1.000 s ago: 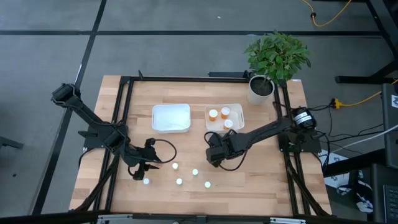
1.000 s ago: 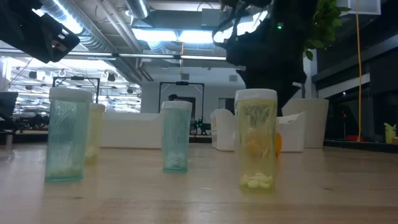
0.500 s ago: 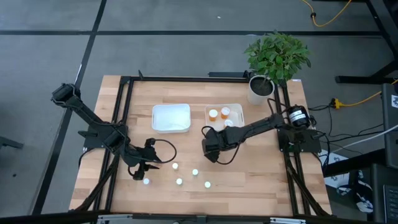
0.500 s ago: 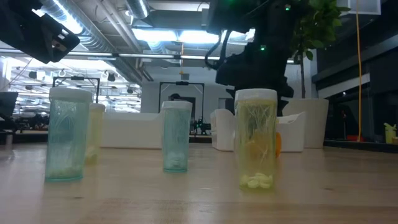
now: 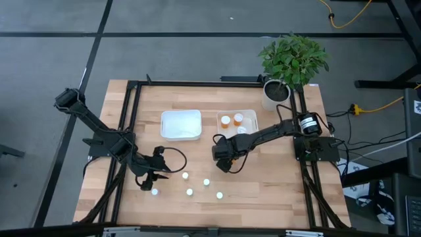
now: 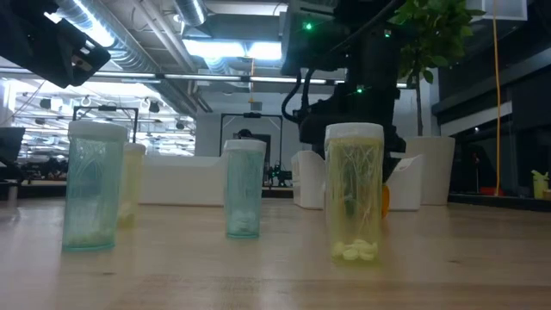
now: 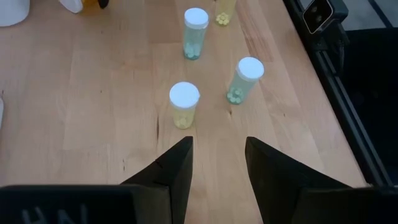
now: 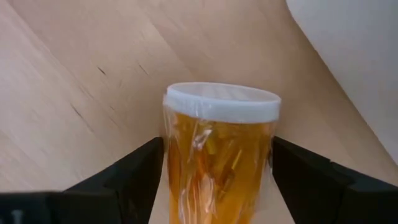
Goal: Pick and place medicine bottles into bin by pill shape (circle, oval)
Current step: Put the orange pill bottle into the right white bin
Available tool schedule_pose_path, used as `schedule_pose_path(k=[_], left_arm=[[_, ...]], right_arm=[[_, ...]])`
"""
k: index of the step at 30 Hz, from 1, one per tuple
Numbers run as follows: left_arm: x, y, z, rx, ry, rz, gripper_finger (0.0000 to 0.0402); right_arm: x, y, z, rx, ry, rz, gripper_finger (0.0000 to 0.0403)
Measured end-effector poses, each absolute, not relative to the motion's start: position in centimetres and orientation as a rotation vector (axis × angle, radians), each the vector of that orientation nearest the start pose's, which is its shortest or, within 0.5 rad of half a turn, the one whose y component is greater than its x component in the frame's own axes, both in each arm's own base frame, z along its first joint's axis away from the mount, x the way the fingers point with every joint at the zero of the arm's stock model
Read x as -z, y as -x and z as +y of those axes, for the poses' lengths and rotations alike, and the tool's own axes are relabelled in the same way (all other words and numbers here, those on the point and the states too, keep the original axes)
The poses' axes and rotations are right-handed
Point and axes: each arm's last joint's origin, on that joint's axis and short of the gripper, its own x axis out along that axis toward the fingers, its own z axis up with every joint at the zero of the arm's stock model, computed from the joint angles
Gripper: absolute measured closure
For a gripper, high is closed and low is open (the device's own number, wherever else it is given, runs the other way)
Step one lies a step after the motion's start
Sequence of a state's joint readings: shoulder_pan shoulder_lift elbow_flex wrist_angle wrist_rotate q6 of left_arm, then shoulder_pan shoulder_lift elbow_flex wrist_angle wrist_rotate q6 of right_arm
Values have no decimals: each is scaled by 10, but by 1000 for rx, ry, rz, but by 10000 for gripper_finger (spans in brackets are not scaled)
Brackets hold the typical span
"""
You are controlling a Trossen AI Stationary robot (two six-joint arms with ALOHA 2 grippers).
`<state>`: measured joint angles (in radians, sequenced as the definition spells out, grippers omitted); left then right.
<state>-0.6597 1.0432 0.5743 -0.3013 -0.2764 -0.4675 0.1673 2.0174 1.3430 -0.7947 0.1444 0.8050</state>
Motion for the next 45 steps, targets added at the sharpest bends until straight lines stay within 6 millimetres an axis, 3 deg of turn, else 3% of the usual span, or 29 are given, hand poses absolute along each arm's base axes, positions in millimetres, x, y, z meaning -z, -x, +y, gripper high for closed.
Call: schedule_pose_path(k=[11,14,20,26,30,35,39,45], left_arm=[[-208,-164,-117,193,93,754,261],[-208,-164,-117,193,94,753,261],[-208,-164,-117,192,98,754,261],[-208,-164,-117,174,149,755,261],[-208,-164,-118,165,174,757,261],[-208,-164,-117,165,173,757,261],[-208,-164,-117,165,173,757,261],[-208,-164,-117,173,151,755,261]], right_arm=[[-140,-371,59,576,-442,1316,201],[-141,-369,68,618,-355,1269,227],[-159,-354,114,690,-226,1077,229],[-169,-318,180,832,-144,620,225],[-159,-283,209,831,-131,307,226],[-135,-250,224,748,-128,69,225],[-109,-238,219,735,-165,-63,225],[-77,-240,205,770,-180,-72,224]])
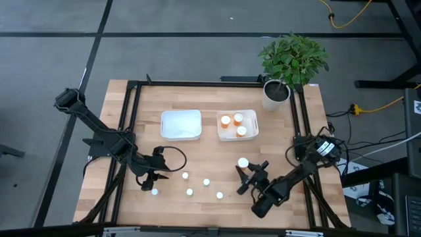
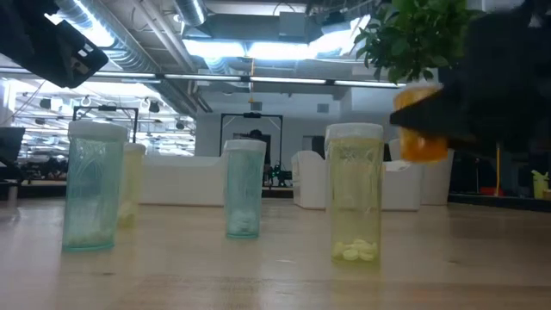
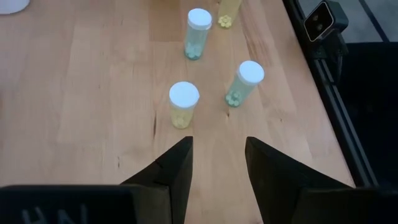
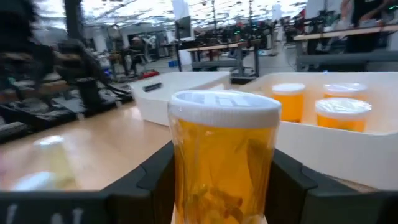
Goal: Pick and place medicine bottles into bin by pill shape (circle, oval)
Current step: Put the orange pill bottle into the right white bin
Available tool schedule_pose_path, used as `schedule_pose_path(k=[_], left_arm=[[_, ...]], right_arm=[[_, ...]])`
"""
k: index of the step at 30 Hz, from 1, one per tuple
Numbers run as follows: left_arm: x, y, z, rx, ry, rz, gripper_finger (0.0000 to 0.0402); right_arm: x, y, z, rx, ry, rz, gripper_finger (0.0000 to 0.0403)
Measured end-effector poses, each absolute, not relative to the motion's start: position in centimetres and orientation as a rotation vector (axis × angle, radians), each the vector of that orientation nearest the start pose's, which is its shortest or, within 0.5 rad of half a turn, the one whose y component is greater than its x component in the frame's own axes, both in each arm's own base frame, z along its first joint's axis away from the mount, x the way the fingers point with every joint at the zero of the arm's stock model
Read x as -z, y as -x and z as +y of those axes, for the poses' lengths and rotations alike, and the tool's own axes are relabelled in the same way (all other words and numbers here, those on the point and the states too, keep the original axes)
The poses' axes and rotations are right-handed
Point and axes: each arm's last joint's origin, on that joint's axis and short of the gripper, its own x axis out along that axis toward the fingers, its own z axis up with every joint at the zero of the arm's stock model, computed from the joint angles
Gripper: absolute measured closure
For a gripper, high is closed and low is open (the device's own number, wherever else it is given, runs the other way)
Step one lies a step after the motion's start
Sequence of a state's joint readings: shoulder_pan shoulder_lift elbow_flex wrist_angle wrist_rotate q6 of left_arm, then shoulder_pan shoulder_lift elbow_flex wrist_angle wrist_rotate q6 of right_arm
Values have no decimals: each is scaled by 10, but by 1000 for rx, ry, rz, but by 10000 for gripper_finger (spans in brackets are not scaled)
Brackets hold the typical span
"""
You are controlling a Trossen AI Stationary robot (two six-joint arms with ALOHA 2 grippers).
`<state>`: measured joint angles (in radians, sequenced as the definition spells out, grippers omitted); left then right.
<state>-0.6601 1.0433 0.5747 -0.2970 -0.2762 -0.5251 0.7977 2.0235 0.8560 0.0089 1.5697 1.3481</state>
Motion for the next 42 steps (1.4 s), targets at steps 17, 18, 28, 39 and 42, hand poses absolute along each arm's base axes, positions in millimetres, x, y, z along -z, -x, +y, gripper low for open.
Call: schedule_pose_path(k=[17,18,28,39,42], left_arm=[[-208,-164,-117,177,140,755,261],[-208,-164,-117,176,140,754,261],[-208,-164,-117,177,139,755,261],[-208,-164,-117,176,139,755,261],[-208,-164,-117,177,139,755,261]], right_arm=[[-35,-263,192,839,-106,-7,224],[-35,-264,191,839,-113,7,224],[-34,-274,177,874,-137,49,200],[-33,-277,174,877,-146,73,172],[-33,-277,174,877,-147,73,172]])
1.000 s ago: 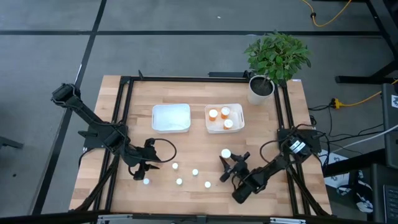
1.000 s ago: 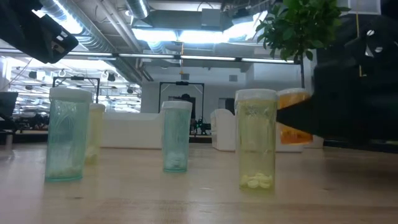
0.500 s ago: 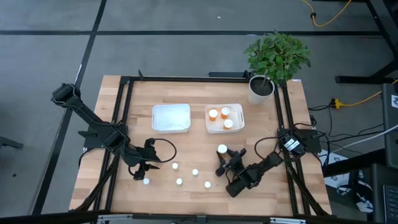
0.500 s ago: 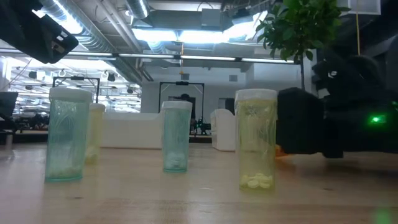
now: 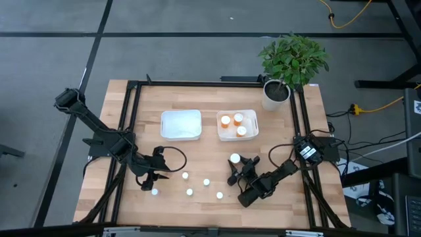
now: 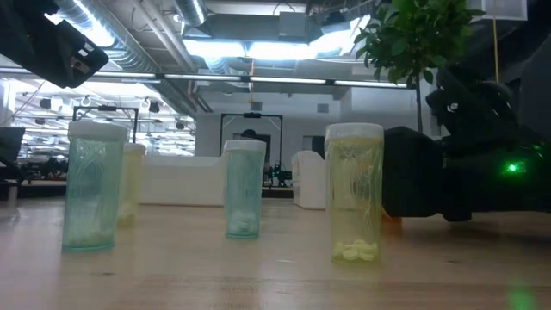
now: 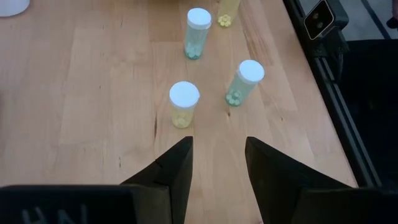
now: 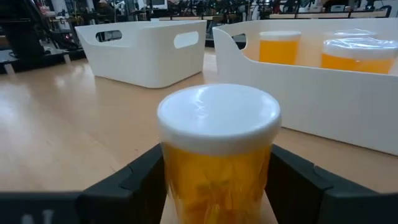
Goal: Pick and place medicine bottles into bin by pill shape (circle, oval)
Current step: Put the orange pill bottle into the right white bin
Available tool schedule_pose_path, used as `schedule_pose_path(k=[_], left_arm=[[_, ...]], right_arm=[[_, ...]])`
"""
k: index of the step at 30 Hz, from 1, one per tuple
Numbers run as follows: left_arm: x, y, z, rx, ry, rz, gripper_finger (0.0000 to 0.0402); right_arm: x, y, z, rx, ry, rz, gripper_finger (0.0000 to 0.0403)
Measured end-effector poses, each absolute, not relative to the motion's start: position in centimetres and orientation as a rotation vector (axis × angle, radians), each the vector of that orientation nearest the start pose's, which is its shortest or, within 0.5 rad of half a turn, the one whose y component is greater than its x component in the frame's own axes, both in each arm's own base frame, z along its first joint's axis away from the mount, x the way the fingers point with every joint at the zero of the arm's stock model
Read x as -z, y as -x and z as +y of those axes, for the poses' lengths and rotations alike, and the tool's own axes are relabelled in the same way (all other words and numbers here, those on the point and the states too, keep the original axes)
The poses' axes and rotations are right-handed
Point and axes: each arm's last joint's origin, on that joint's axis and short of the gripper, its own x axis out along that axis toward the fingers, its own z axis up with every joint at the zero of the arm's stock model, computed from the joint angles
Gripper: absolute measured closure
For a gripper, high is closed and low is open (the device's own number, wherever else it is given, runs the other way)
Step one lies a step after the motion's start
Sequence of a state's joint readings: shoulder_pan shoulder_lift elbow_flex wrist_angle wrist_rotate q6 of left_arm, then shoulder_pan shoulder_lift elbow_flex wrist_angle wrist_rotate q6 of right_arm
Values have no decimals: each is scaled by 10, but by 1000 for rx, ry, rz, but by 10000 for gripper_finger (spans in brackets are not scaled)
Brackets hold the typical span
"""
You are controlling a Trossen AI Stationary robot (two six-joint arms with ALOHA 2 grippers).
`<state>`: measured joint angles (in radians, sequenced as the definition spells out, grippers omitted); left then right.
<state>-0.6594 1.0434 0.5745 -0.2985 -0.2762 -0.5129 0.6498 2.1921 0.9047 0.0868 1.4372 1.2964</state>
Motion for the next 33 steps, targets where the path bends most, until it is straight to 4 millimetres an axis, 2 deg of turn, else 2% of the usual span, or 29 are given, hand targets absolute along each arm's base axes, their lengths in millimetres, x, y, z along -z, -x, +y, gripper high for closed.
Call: schedule_pose_path(k=[12,20,33], left_arm=[[-208,-164,-117,177,139,755,261],[-208,-164,-117,177,139,755,261],[-208,-164,-117,177,139,755,261]], right_arm=[[-33,-277,174,879,-125,73,171],[-45,-278,175,889,-135,30,171],[-44,-278,175,874,-149,68,171]])
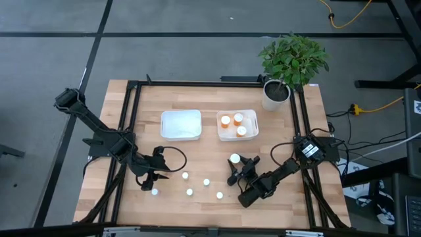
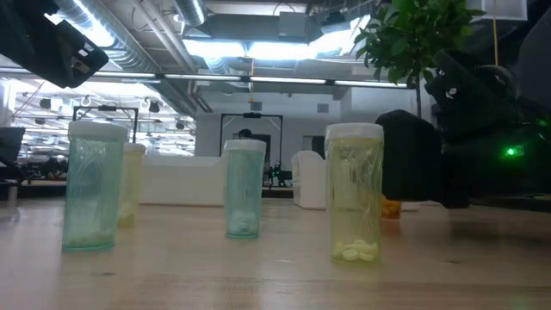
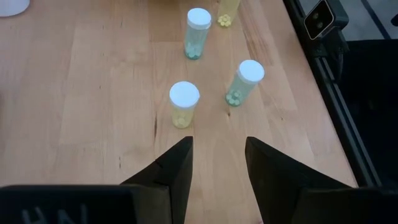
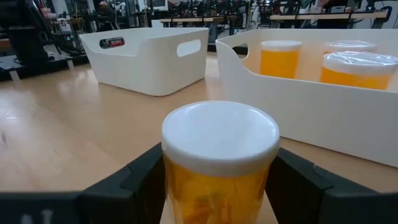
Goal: Pick and place medicine bottles into bin by pill shape (circle, oval)
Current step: Put the orange pill bottle into the right white bin
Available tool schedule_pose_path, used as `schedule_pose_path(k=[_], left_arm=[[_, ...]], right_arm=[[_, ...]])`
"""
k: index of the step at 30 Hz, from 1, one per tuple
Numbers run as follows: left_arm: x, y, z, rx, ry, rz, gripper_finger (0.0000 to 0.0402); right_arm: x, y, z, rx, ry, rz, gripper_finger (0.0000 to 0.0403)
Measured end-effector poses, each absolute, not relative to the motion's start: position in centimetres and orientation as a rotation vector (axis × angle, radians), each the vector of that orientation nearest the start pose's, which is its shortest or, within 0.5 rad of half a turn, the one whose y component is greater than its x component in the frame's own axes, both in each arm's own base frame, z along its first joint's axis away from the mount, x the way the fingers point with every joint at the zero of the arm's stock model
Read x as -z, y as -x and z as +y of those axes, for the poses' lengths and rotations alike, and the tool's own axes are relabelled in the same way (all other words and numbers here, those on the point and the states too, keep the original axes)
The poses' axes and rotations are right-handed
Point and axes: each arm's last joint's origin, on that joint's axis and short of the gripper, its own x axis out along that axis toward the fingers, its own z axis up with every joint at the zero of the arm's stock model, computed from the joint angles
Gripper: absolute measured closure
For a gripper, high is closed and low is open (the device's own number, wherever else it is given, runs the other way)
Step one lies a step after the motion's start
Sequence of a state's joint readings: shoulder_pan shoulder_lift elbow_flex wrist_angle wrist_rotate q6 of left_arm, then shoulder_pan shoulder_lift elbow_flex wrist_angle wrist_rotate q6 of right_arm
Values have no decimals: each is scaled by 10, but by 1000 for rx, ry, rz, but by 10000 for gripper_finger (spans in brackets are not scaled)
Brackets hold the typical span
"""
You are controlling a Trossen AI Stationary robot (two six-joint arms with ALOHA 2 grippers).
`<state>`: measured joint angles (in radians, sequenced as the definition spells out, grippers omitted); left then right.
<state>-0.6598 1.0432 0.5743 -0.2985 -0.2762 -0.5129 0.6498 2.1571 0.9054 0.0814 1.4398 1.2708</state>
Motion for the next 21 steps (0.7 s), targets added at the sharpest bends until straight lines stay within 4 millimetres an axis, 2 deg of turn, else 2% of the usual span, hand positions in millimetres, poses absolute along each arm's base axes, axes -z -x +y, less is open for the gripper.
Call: schedule_pose_path(k=[21], left_arm=[[-208,-164,-117,177,139,755,261]], right_arm=[[-42,-286,165,884,-197,129,170]])
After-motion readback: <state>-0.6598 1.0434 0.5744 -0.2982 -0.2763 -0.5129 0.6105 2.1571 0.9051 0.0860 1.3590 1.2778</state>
